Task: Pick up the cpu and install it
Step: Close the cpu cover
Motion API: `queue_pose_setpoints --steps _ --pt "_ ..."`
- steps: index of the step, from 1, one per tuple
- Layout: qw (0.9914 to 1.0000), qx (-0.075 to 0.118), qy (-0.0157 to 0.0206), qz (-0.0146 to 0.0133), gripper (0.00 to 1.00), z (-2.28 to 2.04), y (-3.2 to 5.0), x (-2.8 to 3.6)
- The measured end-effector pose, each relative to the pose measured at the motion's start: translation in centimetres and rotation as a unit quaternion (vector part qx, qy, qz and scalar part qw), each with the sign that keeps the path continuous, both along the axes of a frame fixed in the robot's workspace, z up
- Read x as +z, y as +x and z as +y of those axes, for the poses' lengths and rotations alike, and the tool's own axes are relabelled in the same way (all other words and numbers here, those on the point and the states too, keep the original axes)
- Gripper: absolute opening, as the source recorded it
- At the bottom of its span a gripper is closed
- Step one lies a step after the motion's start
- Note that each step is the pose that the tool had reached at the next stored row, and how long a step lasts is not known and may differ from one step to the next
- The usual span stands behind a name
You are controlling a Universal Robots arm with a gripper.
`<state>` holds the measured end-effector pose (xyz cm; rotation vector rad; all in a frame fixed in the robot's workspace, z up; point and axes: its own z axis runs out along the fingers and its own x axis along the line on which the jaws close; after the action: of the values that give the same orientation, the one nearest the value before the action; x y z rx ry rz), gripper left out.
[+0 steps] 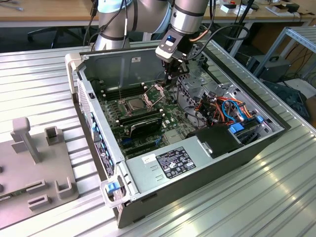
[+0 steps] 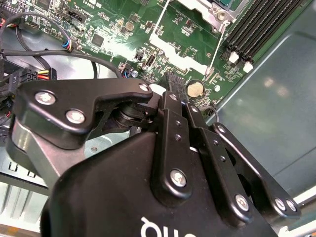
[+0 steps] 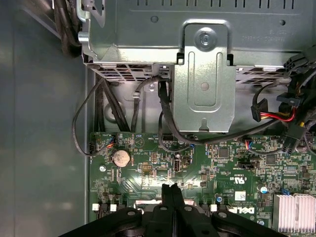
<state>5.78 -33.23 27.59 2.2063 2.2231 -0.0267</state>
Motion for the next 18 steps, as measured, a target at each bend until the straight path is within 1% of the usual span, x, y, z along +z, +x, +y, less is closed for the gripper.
queue_pose_setpoints --steps 3,10,18 --pt "1.00000 0.000 -0.0001 0.0000 0.11 0.00 0.00 -0.12" --pt "1.00000 0.000 0.0000 0.0000 0.11 -0.01 0.00 -0.15" --pt "1.00000 0.000 0.0000 0.0000 0.11 0.00 0.05 -0.41"
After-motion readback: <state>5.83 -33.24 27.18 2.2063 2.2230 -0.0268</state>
